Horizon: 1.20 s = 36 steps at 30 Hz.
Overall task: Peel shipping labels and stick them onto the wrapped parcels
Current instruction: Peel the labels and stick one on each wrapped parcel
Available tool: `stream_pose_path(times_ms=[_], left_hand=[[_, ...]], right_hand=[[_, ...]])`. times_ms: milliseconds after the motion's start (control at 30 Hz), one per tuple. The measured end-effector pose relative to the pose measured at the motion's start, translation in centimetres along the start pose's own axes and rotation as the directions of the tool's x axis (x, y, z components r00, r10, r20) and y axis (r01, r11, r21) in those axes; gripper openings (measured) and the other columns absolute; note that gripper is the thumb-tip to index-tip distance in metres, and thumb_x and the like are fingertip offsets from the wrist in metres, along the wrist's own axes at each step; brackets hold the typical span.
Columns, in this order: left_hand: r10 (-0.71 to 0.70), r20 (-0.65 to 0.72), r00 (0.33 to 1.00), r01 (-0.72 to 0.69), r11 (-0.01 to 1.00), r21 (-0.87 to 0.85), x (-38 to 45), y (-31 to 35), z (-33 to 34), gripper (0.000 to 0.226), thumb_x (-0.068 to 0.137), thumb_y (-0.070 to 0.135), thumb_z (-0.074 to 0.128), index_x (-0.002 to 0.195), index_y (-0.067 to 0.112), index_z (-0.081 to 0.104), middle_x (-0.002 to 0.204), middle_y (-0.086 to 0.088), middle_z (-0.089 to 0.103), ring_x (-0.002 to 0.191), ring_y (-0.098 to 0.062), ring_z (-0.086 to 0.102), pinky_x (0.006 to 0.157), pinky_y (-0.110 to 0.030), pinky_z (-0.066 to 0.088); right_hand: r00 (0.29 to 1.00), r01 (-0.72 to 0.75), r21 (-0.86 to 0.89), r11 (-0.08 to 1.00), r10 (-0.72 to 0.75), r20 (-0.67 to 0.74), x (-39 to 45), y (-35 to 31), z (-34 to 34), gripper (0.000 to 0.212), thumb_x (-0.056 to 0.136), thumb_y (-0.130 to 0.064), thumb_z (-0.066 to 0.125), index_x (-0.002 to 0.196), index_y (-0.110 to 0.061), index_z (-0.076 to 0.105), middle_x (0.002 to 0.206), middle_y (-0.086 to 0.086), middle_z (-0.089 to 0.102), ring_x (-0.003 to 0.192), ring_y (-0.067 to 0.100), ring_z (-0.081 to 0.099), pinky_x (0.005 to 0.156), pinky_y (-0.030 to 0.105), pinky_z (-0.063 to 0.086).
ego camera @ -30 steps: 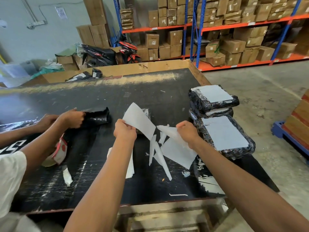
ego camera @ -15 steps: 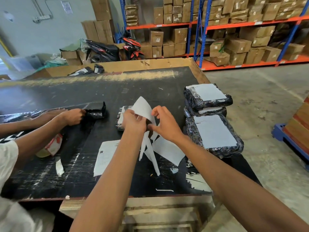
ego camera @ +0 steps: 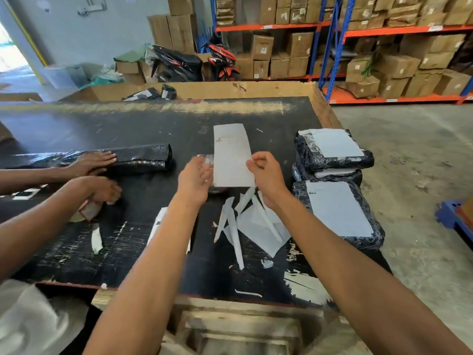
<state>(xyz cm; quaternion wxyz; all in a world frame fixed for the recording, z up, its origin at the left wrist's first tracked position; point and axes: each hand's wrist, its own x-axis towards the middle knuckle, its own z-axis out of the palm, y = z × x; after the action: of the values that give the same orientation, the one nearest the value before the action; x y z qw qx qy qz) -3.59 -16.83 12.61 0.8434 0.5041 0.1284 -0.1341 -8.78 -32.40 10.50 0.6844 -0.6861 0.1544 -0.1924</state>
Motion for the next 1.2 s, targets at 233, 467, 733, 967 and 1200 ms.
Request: stream_pose_path(times_ms=[233,467,733,967,1200], left_hand=[[0.098,0.049,0.994,-0.107,0.959,0.264,5.0,2.0,-1.5,0.012,0.094,0.014,0.063,0.096,0.007,0.071,0.088,-0.003,0.074,0.07,-0.01,0.066,0.061,-0.02,0.05],[0.188,0.091,0.978,-0.209,0.885,0.415,10.6,4.1,-4.0,0.007,0.088,-0.002,0.067,0.093,0.002,0.07,0.088,-0.012,0.07,0.079,-0.022,0.064,0.078,-0.035,0.058],[0.212,0.056,0.976,-0.206,0.798,0.567,16.1,3.1,-6.3,0.012,0.083,-0.003,0.069,0.081,0.008,0.072,0.088,-0.014,0.075,0.079,-0.025,0.068,0.075,-0.037,0.06],[0.186,0.066,0.98,-0.189,0.792,0.581,17.9,1.9,-7.1,0.016,0.079,-0.006,0.068,0.08,0.01,0.071,0.087,-0.016,0.074,0.077,-0.026,0.066,0.078,-0.042,0.06],[0.257,0.163,0.953,-0.299,0.685,0.664,18.1,1.4,-7.9,0.024,0.079,-0.006,0.071,0.085,0.018,0.069,0.081,-0.002,0.071,0.077,-0.017,0.067,0.081,-0.034,0.059]], right_hand=[[0.986,-0.152,0.073,0.986,0.146,0.08,2.6,1.1,3.3,0.01,0.098,-0.01,0.06,0.107,-0.016,0.058,0.119,0.01,0.067,0.112,0.026,0.065,0.099,0.047,0.055],[0.992,-0.115,-0.036,0.993,0.117,0.053,6.4,2.5,8.0,0.017,0.092,-0.008,0.068,0.095,-0.022,0.059,0.108,0.009,0.069,0.106,0.028,0.067,0.094,0.047,0.057],[0.997,-0.064,-0.316,0.947,0.071,0.012,8.1,4.5,10.0,0.028,0.084,0.0,0.074,0.106,-0.011,0.06,0.098,-0.002,0.064,0.081,0.006,0.058,0.062,0.011,0.046],[0.999,-0.046,-0.413,0.91,0.05,-0.001,8.6,6.3,10.9,0.034,0.08,0.001,0.077,0.101,-0.016,0.057,0.101,0.001,0.065,0.089,0.016,0.062,0.08,0.026,0.055],[0.999,0.011,-0.558,0.829,-0.029,-0.024,8.8,7.4,11.7,0.034,0.082,-0.002,0.076,0.103,-0.017,0.052,0.107,0.003,0.06,0.095,0.02,0.062,0.088,0.036,0.056]])
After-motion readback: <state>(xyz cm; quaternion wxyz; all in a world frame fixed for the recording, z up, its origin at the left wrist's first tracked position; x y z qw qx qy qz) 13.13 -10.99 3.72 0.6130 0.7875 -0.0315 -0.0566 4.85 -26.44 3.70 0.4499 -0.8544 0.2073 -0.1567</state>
